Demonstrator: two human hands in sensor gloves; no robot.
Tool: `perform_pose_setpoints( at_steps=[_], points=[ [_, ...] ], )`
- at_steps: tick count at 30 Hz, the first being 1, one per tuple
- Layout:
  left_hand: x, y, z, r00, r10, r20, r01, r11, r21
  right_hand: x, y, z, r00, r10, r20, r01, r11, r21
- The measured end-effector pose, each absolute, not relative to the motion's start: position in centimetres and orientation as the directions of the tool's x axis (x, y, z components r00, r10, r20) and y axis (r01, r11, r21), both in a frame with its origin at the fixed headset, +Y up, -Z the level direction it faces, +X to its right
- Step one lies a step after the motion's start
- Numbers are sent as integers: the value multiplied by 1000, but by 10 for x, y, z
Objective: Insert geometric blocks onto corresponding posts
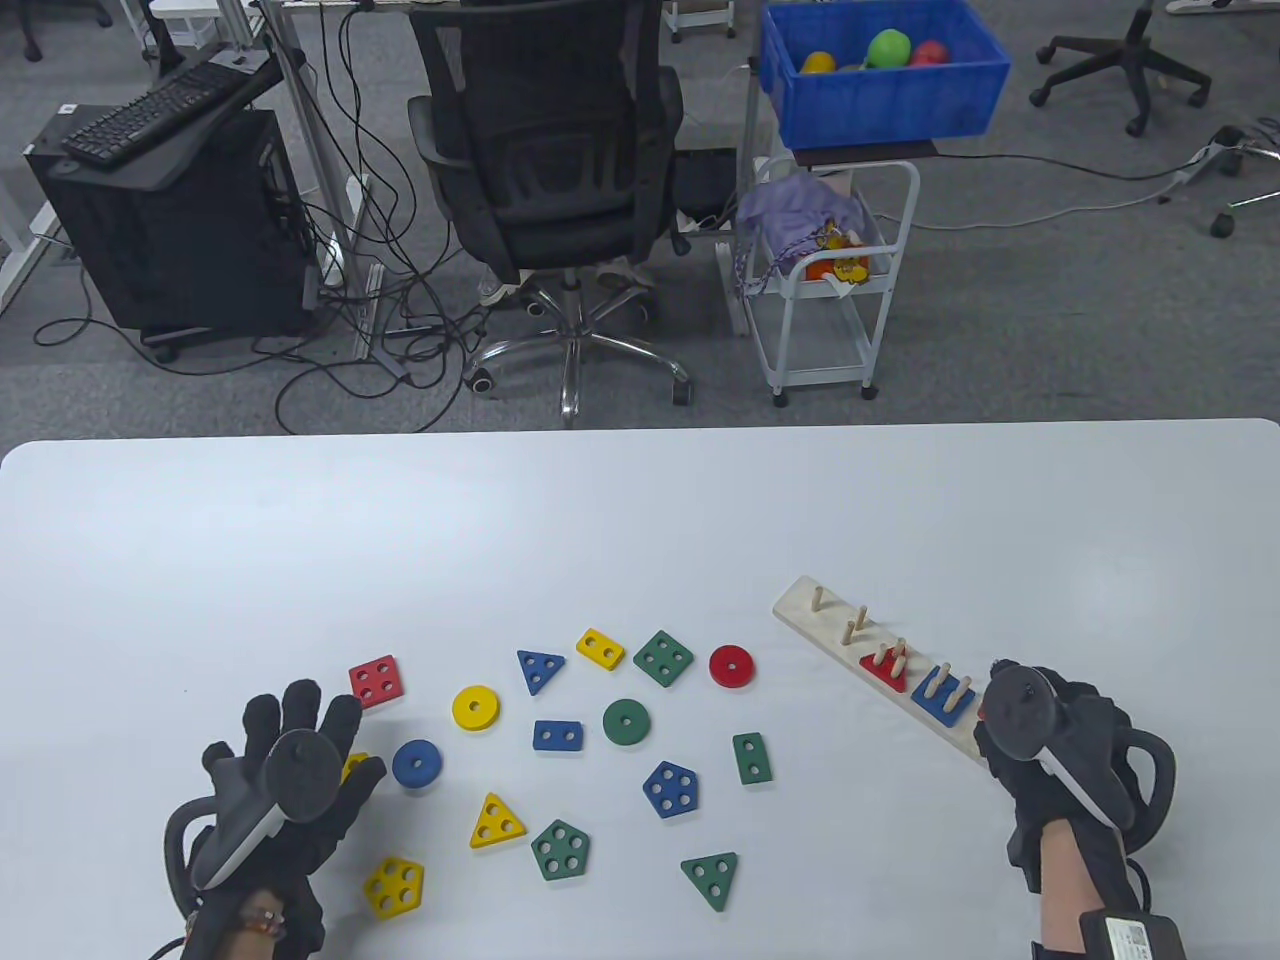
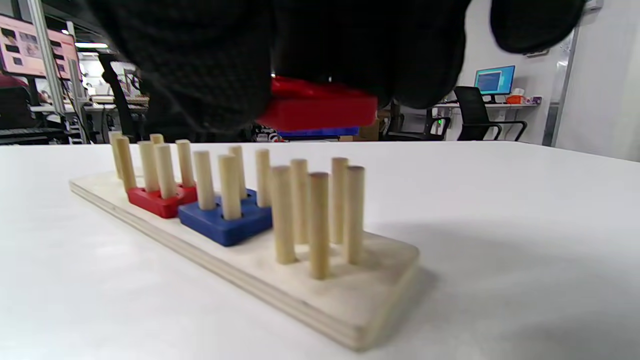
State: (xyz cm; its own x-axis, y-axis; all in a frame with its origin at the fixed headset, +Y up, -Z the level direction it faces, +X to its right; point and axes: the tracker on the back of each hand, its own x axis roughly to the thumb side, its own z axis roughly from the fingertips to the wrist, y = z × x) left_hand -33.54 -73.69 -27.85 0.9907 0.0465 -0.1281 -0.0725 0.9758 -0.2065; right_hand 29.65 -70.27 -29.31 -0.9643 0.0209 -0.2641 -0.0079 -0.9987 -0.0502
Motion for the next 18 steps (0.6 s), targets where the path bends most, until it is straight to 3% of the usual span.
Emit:
perform_pose_setpoints(
  at_steps=[18],
  points=[
    [-335, -737, -279, 991, 40, -127, -67, 974, -215, 297, -721, -298, -961, -11, -276, 7, -1000, 12]
  ],
)
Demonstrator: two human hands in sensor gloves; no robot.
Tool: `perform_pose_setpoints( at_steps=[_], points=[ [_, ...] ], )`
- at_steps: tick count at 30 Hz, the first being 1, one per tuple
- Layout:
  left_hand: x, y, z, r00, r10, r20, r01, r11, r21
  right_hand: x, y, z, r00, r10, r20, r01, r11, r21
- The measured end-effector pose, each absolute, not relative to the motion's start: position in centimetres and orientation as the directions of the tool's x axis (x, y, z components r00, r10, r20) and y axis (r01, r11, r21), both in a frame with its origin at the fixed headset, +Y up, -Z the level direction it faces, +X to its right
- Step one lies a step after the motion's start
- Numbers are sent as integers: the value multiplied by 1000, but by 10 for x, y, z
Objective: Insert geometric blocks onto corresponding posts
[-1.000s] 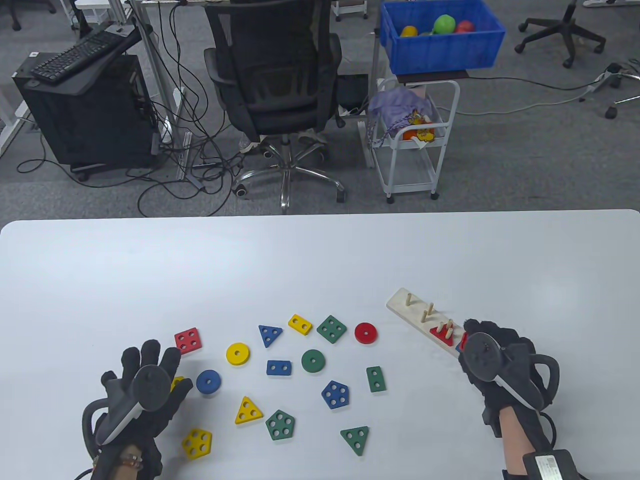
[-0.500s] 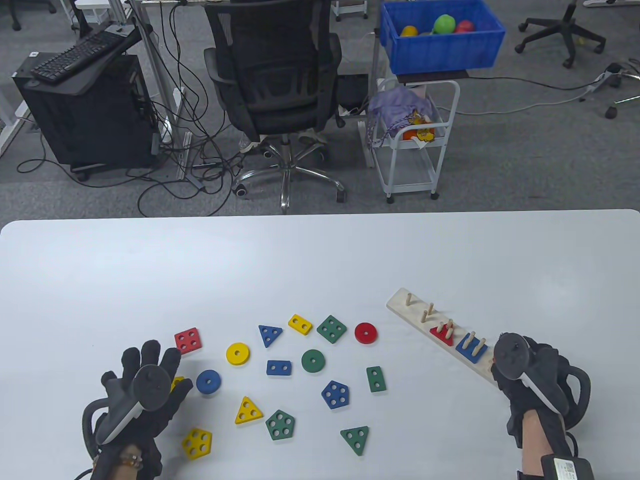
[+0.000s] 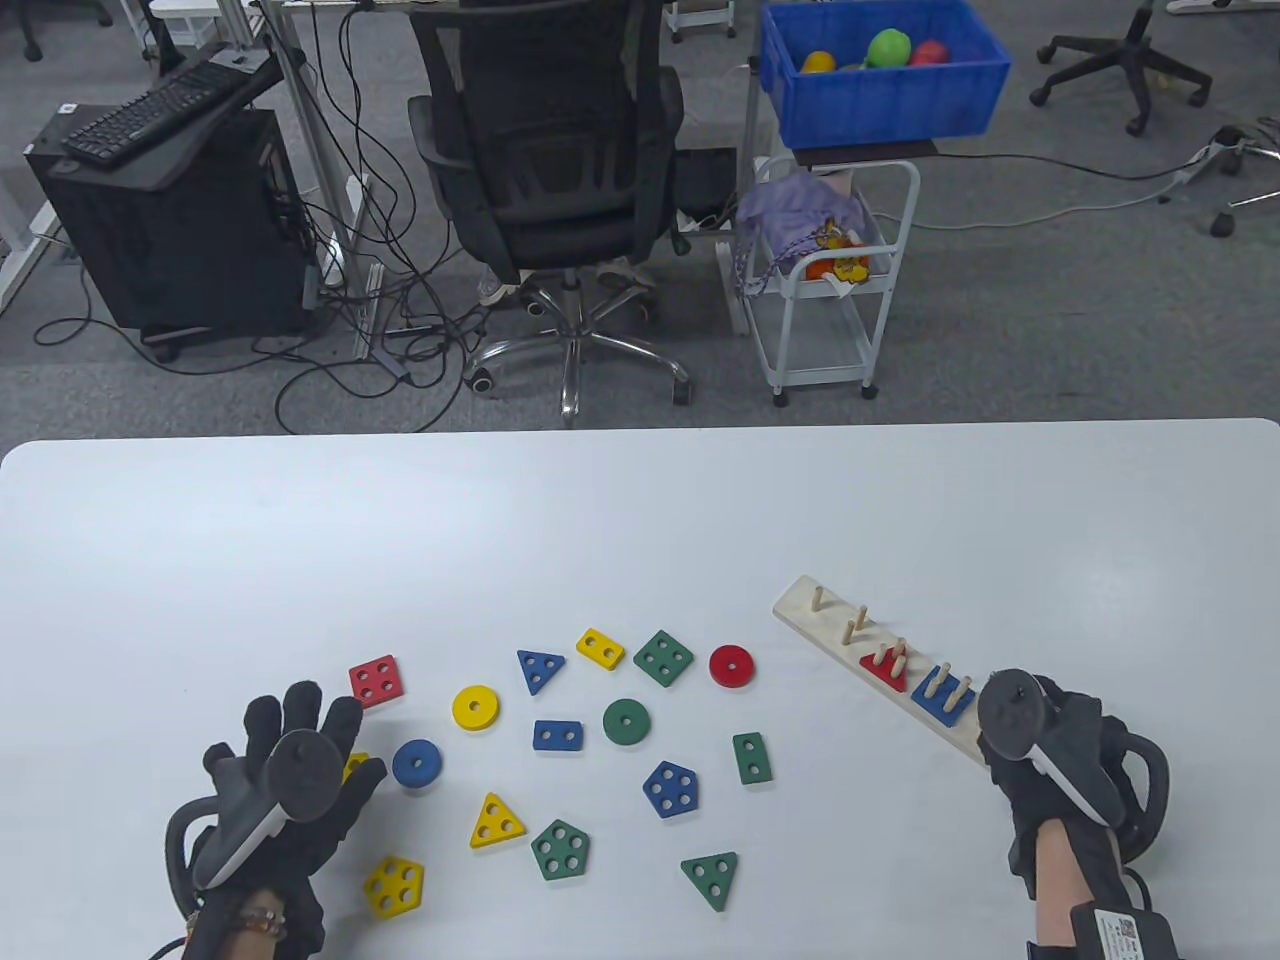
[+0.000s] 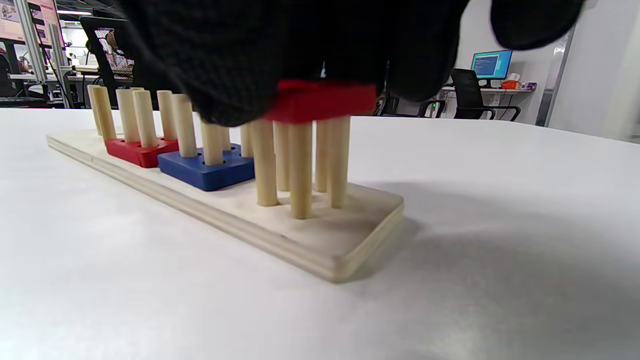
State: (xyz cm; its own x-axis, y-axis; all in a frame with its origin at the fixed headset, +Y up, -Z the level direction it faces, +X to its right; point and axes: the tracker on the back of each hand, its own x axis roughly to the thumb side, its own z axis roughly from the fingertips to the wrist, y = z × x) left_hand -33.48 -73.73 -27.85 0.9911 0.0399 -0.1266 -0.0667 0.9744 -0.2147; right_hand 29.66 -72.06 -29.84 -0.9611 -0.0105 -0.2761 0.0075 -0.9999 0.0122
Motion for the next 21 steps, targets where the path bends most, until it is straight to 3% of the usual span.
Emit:
perform_pose_setpoints(
  at_steps=[5, 8, 11, 16, 21],
  points=[
    [-335, -737, -279, 991, 42, -128, -69, 975, -213, 294, -716, -296, -964, 1, -266, -1, -1000, 0],
    [-335, -737, -279, 991, 44, -127, -70, 975, -212, 275, -708, -295, -981, 3, -195, 1, -1000, -21],
    [-335, -737, -279, 991, 47, -126, -72, 975, -209, 241, -704, -296, -997, -44, -63, 46, -998, -35],
    [-335, -737, -279, 991, 54, -125, -79, 976, -204, 150, -722, -300, -950, -59, 307, 85, -994, 72],
    [-335, -738, -279, 991, 50, -121, -75, 974, -212, 107, -745, -307, -886, -162, 435, 235, -964, 120]
  ],
)
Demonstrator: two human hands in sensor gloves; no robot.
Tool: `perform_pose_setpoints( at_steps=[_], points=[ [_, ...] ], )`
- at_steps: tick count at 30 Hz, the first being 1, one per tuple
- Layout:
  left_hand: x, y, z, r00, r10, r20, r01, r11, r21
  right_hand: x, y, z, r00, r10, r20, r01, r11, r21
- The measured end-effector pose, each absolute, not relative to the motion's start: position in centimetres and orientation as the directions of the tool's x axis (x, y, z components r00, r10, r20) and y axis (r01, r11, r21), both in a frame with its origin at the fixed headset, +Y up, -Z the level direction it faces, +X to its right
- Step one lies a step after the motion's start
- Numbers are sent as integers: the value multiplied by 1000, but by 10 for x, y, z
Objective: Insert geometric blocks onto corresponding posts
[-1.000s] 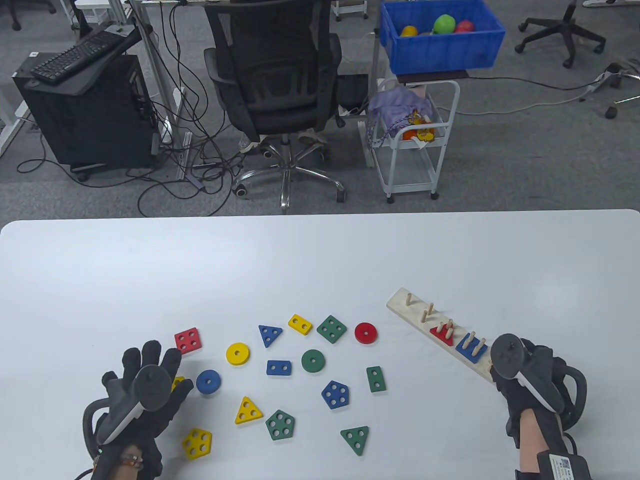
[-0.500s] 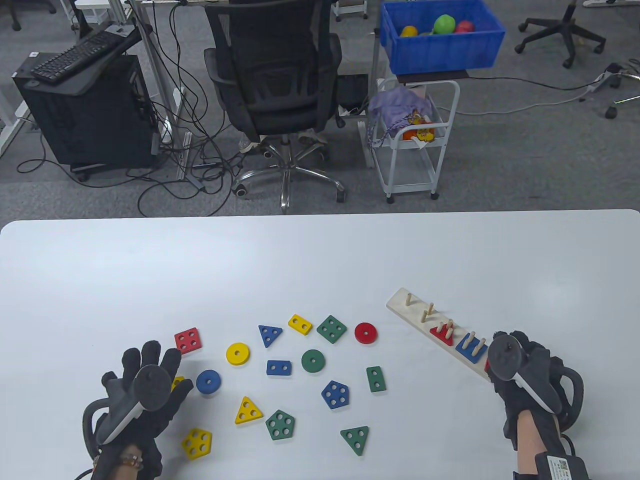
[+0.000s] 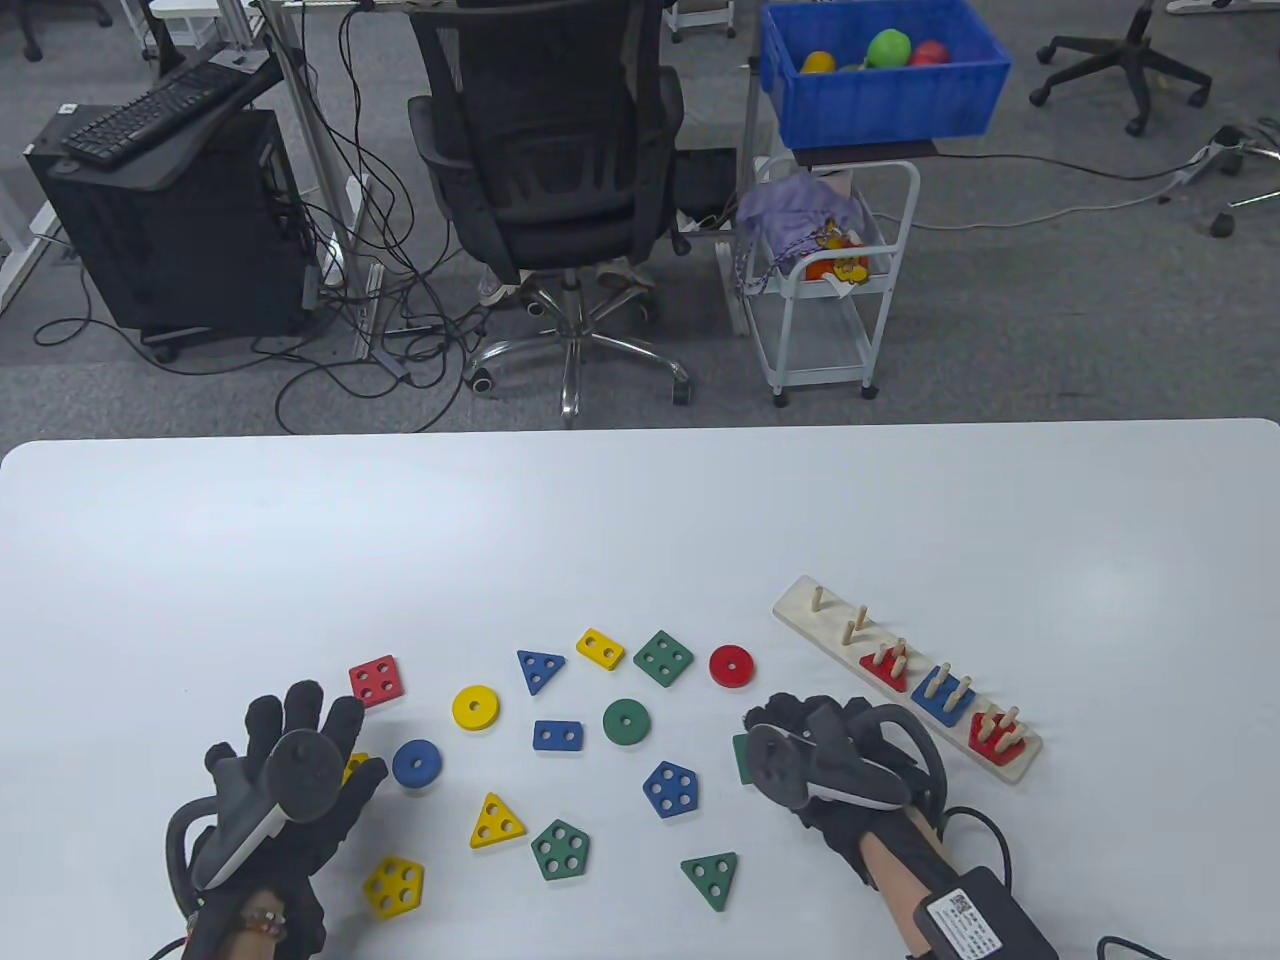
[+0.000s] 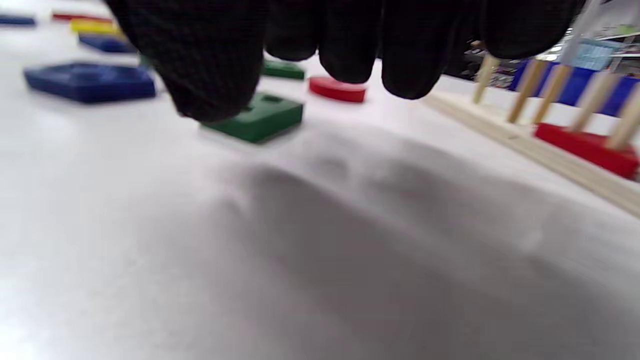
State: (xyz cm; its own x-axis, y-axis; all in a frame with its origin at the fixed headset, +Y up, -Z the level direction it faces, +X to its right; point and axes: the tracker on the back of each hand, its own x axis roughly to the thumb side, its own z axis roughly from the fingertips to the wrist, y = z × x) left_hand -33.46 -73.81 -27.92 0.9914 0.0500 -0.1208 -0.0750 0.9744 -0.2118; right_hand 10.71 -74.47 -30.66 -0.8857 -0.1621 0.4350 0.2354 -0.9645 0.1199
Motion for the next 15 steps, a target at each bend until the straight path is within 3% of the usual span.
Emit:
perform_pose_setpoints(
  at_steps=[6, 15],
  points=[
    [-334, -738, -279, 991, 49, -121, -74, 974, -216, 100, -755, -314, -890, -119, 441, 215, -961, 174],
    [-334, -739, -279, 992, 42, -122, -69, 973, -222, 101, -757, -306, -873, -145, 466, 174, -985, 18]
  ],
)
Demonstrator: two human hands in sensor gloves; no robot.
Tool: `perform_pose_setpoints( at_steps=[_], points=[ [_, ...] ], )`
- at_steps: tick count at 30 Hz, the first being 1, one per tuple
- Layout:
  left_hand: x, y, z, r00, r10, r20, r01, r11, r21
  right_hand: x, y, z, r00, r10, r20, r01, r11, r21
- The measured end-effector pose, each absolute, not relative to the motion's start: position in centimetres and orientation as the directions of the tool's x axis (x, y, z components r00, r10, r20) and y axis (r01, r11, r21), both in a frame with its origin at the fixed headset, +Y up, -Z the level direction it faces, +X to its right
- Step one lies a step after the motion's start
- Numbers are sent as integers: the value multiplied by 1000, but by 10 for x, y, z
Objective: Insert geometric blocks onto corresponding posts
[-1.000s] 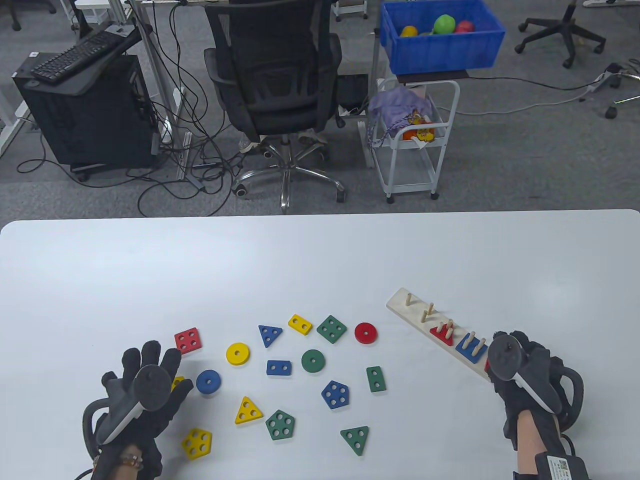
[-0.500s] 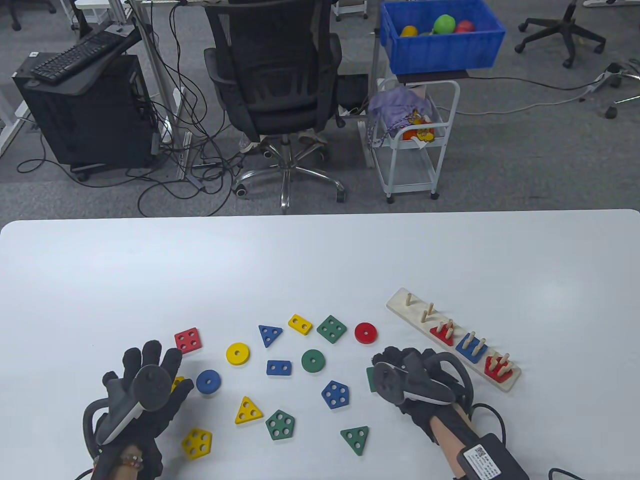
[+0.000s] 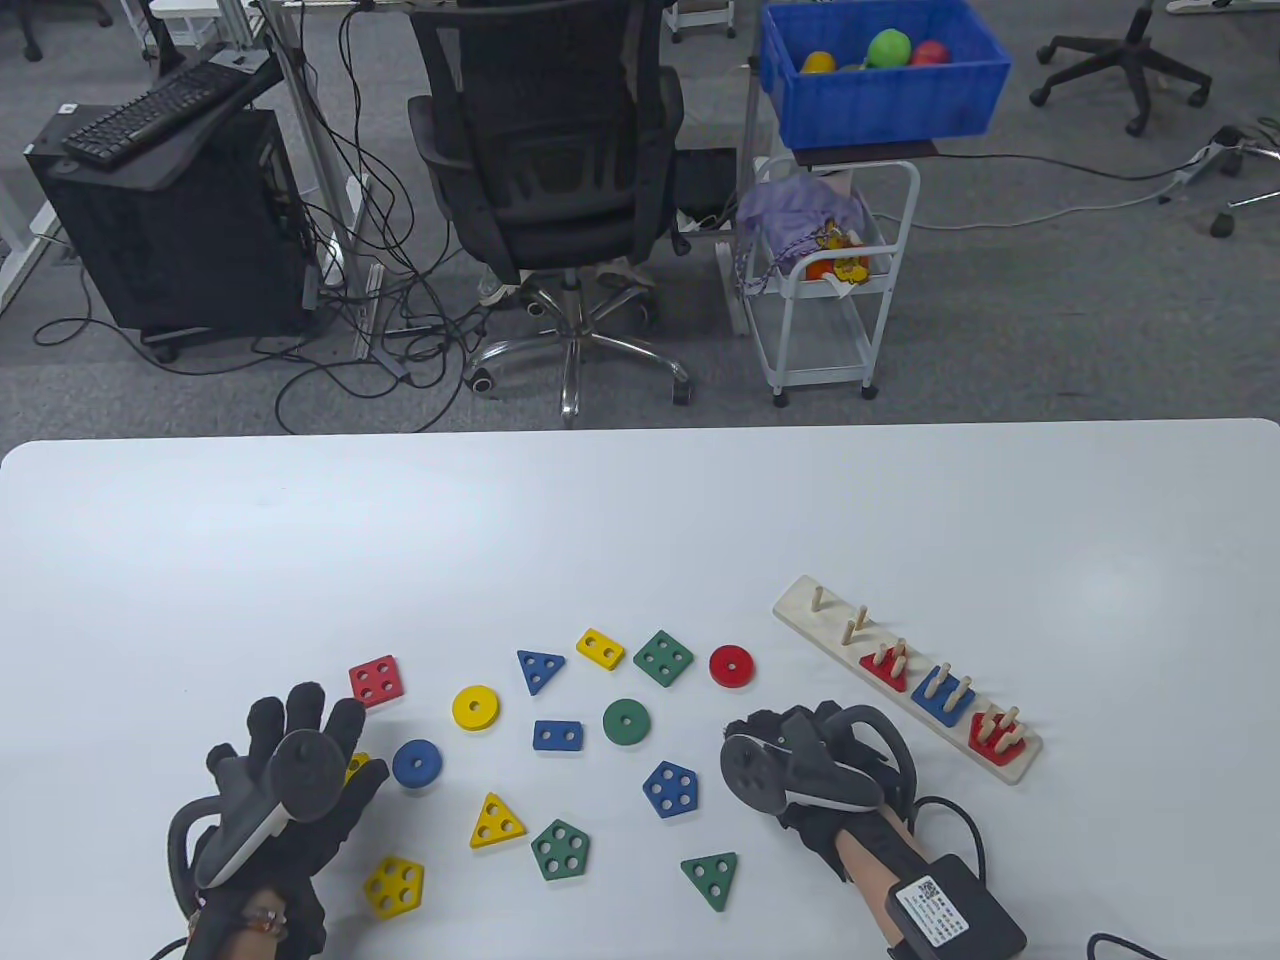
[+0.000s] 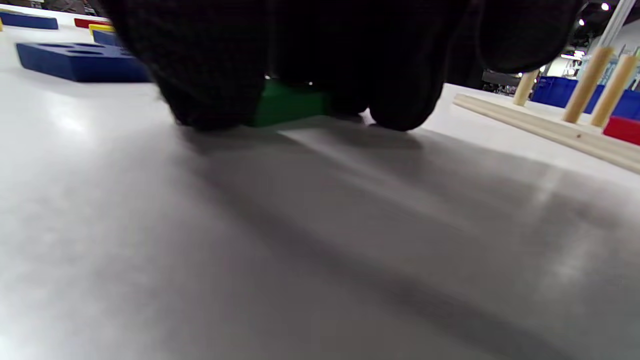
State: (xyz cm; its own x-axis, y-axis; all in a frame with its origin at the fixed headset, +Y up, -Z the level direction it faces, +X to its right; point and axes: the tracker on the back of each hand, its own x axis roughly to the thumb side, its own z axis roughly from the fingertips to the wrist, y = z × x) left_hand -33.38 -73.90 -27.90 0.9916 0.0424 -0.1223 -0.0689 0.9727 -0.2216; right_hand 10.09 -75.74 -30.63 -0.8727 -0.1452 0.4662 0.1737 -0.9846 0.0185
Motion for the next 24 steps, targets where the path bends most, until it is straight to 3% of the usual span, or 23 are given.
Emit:
perform_pose_setpoints(
  at_steps=[4, 10, 17, 24],
  points=[
    [-334, -739, -279, 991, 46, -124, -73, 973, -218, 102, -754, -306, -870, -136, 474, 147, -989, -13],
    [-335, -739, -280, 991, 47, -127, -74, 973, -219, 123, -715, -319, -923, -28, 385, -12, -995, -101],
    [-335, -739, -280, 990, 43, -131, -72, 972, -224, 176, -678, -363, -996, 53, 70, -61, -991, -117],
    [-337, -741, -280, 990, 38, -139, -70, 969, -238, 196, -695, -392, -989, 2, -147, 10, -996, -83]
  ],
)
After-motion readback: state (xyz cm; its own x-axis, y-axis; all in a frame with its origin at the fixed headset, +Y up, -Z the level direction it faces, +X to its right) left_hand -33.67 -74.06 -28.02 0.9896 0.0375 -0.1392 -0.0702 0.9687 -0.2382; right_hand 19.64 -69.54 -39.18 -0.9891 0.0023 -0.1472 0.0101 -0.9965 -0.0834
